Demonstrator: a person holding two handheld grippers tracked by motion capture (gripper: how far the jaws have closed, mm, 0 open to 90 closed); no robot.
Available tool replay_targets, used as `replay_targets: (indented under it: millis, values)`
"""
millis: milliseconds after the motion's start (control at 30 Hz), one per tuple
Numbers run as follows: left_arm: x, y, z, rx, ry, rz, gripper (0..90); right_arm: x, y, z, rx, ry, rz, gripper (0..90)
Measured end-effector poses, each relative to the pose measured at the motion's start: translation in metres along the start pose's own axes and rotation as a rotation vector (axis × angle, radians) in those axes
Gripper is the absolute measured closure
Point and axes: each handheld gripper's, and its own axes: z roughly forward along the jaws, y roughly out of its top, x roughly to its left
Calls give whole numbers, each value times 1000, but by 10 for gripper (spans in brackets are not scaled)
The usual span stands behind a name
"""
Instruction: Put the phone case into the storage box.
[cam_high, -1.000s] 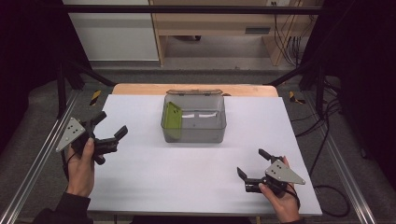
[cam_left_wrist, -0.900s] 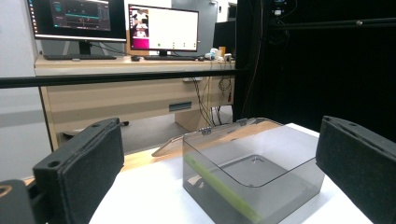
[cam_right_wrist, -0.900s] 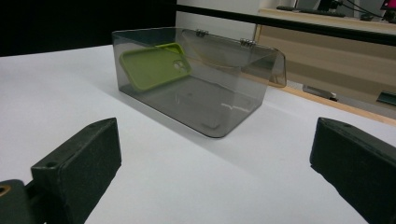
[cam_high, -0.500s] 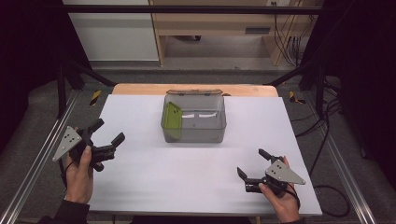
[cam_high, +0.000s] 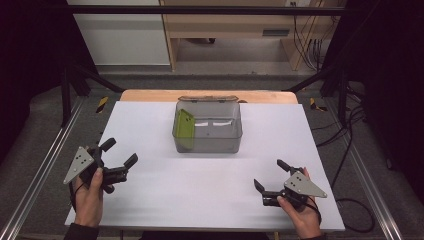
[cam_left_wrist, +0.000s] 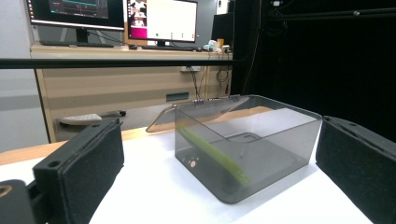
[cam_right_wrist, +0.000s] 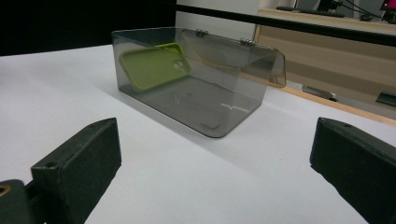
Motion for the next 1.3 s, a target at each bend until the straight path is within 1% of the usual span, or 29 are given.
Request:
replay_targets:
  millis: [200,333,433,600,867,1300]
  values:
    - [-4,-8,-1,14,-7,-5,9,0,0,0,1,0,-1,22]
    - [-7,-12,-2,26,-10,1,9,0,0,0,0,-1,-1,23]
    - [-9,-17,-3,32,-13,-4,9,0,0,0,2,0,0,22]
    - [-13,-21,-4,47,-19,17,9,0,0,0,1,0,-1,23]
    - [-19,-23,-6,54,-28,51,10,0,0,0,1,-1,-2,23]
    - [-25,-35,-11,50,-32,47,12,0,0,0,1,-1,-3,23]
